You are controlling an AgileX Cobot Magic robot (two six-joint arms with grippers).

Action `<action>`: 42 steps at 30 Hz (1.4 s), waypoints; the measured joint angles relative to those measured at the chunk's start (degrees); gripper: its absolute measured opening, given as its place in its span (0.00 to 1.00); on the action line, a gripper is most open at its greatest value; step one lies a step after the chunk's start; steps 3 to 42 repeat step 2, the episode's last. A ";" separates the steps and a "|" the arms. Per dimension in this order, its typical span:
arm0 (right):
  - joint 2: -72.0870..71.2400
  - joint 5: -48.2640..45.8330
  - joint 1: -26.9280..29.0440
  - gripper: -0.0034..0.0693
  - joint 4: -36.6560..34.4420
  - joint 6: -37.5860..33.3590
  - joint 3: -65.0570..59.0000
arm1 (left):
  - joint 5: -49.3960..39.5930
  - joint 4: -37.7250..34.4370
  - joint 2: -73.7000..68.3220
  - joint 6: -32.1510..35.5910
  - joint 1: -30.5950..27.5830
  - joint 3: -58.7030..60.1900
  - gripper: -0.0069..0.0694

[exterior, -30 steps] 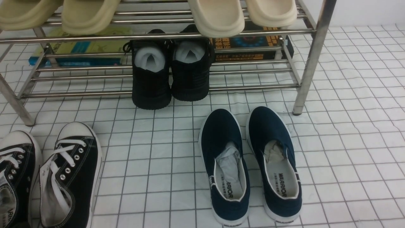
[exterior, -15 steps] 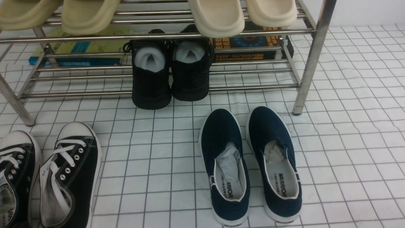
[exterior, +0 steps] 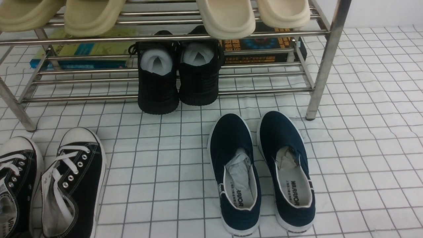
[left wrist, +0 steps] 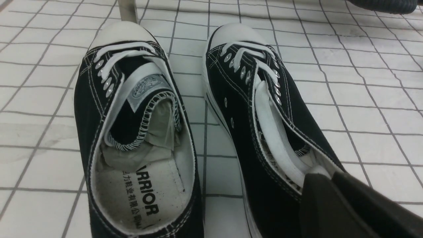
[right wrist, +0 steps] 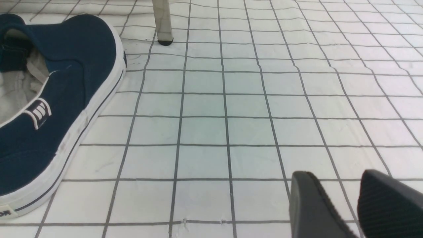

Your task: Take the shoes off the shelf with your hand from the white checkered tablecloth.

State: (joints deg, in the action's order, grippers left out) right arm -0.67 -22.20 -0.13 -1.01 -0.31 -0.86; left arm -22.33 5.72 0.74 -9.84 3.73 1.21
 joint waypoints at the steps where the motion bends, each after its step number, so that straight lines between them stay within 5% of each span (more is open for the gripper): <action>1: 0.00 0.00 0.00 0.38 0.00 0.00 0.00 | 0.00 0.01 0.00 0.00 0.00 0.00 0.18; 42: 0.00 0.00 0.00 0.38 0.00 0.00 0.00 | 0.00 0.01 0.00 0.00 0.00 0.00 0.18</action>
